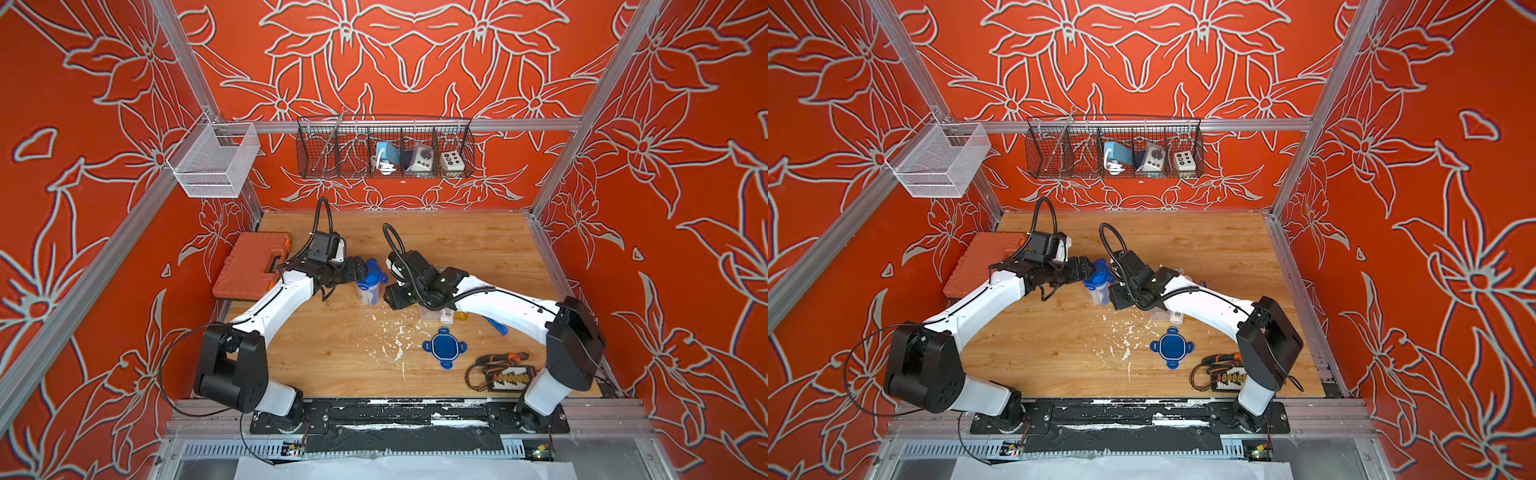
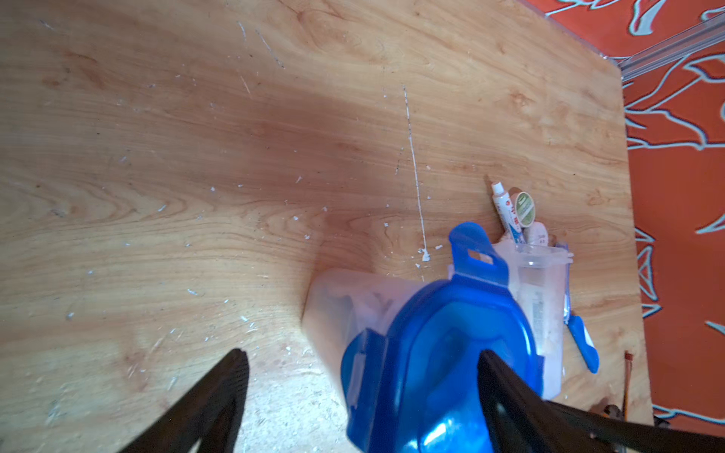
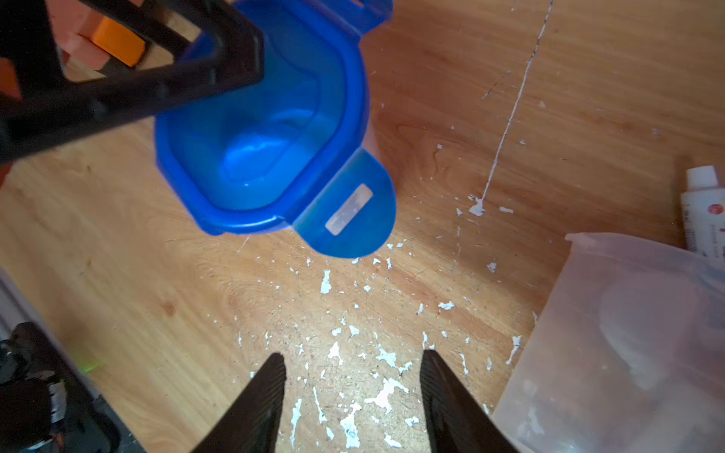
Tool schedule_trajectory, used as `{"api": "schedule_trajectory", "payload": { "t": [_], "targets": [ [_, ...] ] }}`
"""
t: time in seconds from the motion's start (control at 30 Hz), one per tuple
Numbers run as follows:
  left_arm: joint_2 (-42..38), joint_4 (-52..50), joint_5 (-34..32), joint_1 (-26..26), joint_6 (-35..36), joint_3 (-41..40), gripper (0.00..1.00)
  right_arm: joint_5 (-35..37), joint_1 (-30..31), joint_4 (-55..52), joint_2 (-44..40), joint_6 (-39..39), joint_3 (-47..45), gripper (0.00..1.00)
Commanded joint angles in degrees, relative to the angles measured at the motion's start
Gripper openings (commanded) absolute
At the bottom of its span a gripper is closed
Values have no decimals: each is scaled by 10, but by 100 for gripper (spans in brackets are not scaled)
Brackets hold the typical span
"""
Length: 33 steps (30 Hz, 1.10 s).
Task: Take out toiletry kits
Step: Adjust the container at the center of the board.
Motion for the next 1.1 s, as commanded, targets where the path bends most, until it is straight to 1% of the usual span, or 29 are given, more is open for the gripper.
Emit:
{"api": "schedule_trajectory", "payload": {
  "t": [0.0,0.17,0.43,0.73,0.83,1.07],
  "targets": [
    [0,-19,-11,4,19,-13,85,45,-1,-22,21,-9,34,59],
    [-1,-17,-6,4,18,-22,84,49,-4,-23,42,-9,62,59],
    [-13,-15,15,4,13,-42,83,54,-28,-33,55,-5,91,58],
    [-57,-10,83,3,-4,-99,81,43,-49,-54,74,-11,128,58],
    [-73,-3,113,3,-13,-114,81,27,-54,-58,83,-15,144,58],
    [-70,9,136,3,-21,-110,82,-3,-57,-86,120,-22,202,58]
  ]
}}
